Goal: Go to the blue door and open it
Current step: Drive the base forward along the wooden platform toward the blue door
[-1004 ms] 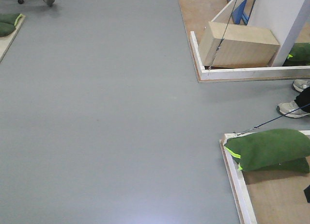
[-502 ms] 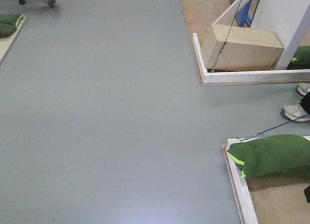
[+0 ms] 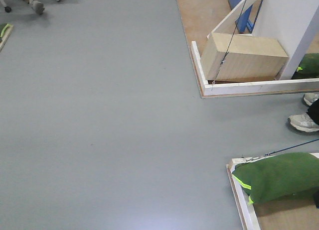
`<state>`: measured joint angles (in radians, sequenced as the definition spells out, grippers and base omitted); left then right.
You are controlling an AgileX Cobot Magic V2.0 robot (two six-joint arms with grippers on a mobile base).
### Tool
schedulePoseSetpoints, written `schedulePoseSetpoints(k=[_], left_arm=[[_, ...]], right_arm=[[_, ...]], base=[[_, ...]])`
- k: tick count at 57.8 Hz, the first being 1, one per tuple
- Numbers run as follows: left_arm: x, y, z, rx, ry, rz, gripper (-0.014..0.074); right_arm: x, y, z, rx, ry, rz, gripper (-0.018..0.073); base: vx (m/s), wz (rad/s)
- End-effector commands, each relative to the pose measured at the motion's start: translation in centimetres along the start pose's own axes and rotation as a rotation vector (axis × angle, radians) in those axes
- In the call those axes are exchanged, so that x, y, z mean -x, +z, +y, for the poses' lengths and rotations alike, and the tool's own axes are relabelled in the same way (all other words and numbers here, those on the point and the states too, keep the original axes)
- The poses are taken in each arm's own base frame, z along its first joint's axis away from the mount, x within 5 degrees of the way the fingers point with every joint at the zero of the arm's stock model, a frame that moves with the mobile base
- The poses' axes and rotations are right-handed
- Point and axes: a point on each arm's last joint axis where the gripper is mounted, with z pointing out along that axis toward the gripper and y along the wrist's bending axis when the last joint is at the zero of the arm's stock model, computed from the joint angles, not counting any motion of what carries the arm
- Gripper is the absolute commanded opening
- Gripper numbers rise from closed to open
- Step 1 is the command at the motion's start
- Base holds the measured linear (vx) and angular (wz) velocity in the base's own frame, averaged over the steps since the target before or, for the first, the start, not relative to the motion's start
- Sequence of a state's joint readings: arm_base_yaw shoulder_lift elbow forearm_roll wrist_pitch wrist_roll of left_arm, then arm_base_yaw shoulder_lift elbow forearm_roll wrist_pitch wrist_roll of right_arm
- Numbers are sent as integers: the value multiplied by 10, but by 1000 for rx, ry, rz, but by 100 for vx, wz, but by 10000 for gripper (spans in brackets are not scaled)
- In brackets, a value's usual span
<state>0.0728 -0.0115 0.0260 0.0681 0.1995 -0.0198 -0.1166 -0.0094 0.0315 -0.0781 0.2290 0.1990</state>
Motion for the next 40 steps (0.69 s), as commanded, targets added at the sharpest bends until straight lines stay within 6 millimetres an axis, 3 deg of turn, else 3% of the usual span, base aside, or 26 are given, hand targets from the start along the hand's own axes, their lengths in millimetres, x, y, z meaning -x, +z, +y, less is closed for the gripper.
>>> schedulePoseSetpoints(k=[1,40], left_arm=[[16,-3,0,1,-10,-120,73],[16,-3,0,1,-10,-120,73]], right_arm=[[8,-2,1,12,-9,-97,8],[8,-2,1,12,-9,-97,8]], base=[[27,-14],[32,-9]])
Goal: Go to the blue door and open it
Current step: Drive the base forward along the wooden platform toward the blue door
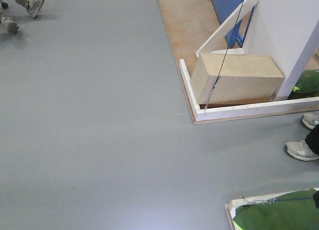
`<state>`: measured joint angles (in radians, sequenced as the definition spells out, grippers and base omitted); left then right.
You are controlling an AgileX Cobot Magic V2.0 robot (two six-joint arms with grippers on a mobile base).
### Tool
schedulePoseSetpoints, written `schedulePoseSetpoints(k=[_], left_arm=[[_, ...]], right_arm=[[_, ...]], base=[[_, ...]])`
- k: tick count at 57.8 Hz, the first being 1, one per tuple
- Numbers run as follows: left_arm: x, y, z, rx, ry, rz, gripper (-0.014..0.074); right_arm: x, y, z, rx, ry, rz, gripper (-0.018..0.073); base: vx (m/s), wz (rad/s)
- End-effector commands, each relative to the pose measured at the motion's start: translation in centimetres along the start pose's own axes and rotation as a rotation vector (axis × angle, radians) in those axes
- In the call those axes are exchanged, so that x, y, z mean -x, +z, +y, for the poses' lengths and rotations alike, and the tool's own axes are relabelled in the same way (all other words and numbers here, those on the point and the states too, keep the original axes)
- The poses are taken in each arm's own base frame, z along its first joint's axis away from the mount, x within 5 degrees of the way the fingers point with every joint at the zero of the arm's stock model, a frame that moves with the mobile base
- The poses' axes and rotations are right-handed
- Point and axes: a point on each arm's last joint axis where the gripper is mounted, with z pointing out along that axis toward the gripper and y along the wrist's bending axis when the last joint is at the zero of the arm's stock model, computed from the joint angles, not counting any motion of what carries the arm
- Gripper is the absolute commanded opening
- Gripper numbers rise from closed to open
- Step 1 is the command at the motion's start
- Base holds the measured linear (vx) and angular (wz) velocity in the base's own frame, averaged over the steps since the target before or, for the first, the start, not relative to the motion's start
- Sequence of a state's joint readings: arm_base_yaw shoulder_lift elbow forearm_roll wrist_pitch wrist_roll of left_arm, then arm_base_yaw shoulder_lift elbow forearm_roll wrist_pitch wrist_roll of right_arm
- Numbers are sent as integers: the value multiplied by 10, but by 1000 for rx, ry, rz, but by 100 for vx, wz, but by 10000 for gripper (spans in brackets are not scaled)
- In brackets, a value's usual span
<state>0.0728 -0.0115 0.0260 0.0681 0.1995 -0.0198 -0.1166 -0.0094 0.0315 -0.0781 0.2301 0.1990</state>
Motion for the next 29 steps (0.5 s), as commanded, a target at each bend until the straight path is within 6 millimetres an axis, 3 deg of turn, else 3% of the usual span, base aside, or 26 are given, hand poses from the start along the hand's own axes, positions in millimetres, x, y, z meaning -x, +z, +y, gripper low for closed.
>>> schedulePoseSetpoints(k=[1,29], left_arm=[[16,-3,0,1,-10,-120,73],[16,-3,0,1,-10,-120,73]], right_arm=[[8,-2,1,12,-9,-98,8],[8,-2,1,12,-9,-98,8]], base=[[36,5],[39,9]])
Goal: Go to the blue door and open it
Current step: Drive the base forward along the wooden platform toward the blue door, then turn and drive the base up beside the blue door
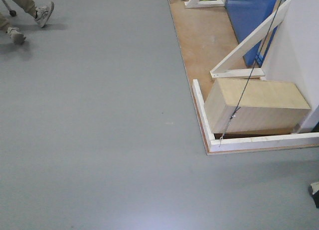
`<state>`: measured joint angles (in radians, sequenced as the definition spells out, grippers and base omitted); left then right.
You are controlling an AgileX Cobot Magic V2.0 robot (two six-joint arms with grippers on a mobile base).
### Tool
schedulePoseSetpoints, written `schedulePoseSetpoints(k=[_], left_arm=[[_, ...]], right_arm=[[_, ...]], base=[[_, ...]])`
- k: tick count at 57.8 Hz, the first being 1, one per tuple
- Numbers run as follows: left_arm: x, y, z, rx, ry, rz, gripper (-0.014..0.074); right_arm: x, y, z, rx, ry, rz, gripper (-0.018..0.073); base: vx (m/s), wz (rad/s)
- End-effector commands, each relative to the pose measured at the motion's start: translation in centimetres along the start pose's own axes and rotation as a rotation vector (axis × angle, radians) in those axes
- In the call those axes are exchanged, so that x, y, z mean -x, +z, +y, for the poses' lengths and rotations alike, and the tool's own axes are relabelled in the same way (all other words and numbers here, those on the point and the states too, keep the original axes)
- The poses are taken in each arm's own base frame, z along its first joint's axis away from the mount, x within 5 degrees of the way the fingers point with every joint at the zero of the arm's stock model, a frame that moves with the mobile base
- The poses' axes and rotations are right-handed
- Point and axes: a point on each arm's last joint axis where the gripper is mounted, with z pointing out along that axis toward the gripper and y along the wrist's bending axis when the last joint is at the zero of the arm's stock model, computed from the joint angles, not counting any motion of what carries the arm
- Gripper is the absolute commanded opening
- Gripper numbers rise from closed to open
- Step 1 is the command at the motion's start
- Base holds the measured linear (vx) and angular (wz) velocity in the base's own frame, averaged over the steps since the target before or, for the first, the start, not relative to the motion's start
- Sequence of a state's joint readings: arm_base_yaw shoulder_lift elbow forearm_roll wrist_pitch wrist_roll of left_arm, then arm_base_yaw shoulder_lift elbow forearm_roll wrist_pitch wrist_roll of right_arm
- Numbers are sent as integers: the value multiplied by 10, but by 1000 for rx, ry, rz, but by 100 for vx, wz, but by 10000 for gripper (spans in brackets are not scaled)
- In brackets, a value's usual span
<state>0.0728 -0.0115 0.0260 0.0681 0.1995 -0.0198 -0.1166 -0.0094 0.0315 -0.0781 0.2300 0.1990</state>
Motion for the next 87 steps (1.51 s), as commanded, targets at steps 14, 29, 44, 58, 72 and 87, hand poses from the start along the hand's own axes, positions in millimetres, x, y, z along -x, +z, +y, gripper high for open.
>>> schedulePoseSetpoints(k=[14,29,44,58,72,87], left_arm=[[16,-3,0,1,-10,-120,73],[16,-3,0,1,-10,-120,73],[16,-3,0,1,-10,-120,73],[16,-3,0,1,-10,-120,73],[16,-3,0,1,-10,-120,73],[16,-3,0,1,-10,-120,73]], right_arm=[[8,-2,1,12,-9,-98,8],[8,-2,1,12,-9,-98,8],[8,-2,1,12,-9,-98,8],[8,-2,1,12,-9,-98,8],[8,-2,1,12,-9,-98,8],[8,-2,1,12,-9,-98,8]], base=[[41,6],[39,1],[38,2],[36,6],[35,9],[38,5]])
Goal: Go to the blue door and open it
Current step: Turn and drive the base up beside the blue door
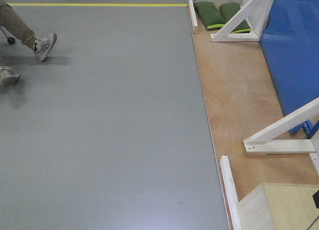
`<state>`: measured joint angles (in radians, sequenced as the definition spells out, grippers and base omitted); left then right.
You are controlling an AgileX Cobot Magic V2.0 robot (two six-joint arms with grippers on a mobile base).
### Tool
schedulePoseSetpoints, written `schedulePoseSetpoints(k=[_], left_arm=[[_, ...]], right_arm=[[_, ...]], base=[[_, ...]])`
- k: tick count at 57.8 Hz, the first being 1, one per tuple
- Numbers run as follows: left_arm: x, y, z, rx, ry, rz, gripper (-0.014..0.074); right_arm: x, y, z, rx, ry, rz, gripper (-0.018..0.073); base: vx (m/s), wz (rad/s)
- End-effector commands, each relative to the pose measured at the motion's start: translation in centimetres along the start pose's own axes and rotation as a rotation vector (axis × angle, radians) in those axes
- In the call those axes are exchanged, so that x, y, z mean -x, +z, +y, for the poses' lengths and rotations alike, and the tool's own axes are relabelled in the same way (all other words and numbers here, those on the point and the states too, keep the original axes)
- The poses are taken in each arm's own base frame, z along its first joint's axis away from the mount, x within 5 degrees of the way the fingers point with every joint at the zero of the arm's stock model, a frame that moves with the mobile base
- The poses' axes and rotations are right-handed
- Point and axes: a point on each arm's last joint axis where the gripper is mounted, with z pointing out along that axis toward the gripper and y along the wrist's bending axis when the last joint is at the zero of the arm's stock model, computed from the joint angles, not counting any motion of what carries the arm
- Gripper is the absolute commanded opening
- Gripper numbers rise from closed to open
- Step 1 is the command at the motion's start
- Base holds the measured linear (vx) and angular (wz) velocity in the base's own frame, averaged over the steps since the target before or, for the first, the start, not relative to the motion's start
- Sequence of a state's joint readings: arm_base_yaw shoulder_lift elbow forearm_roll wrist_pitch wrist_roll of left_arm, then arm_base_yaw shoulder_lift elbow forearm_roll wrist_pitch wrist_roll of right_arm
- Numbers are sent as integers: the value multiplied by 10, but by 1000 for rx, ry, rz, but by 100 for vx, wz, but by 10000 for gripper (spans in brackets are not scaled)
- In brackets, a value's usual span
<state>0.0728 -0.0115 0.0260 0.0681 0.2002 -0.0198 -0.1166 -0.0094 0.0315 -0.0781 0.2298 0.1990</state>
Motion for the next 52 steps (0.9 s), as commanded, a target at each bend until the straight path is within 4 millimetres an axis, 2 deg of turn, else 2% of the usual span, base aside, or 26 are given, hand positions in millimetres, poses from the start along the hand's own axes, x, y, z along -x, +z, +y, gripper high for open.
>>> schedulePoseSetpoints(k=[1,52], left_arm=[[16,-4,0,1,-10,-121,73],[16,-4,0,1,-10,-121,73]], right_arm=[[8,-2,1,12,-9,-98,8],[8,-2,1,12,-9,-98,8]], base=[[40,3],[35,-3]])
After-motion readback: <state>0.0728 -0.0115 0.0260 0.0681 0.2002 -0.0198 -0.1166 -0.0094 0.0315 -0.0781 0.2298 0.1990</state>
